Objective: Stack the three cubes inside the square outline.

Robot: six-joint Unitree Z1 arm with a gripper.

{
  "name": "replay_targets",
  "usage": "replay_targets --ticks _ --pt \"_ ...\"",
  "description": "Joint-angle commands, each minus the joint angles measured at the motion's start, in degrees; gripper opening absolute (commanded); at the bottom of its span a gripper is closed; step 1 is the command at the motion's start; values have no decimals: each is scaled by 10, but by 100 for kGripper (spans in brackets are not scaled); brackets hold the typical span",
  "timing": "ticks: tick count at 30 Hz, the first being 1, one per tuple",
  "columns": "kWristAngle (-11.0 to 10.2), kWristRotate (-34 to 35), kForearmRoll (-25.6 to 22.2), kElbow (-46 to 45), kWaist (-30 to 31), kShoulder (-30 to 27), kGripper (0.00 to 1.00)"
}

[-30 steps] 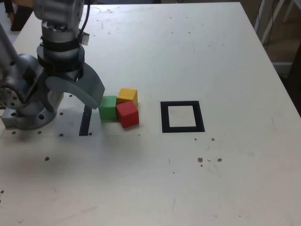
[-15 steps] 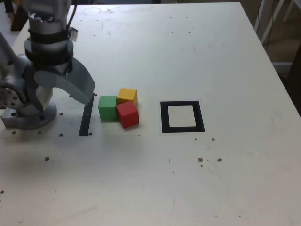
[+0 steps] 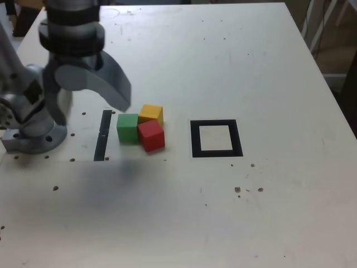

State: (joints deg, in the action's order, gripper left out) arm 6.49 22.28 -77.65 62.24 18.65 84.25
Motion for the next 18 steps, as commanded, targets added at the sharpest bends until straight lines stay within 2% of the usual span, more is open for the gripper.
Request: replay_targets --ticks 1,5,9,14,18 --pt "7 8 6 18 12 25 99" --pt "22 21 32 51 29 79 99" --pt "27 40 57 61 30 112 99" --pt "9 95 78 73 25 125 99" --pt "-1 113 103 80 14 144 99"
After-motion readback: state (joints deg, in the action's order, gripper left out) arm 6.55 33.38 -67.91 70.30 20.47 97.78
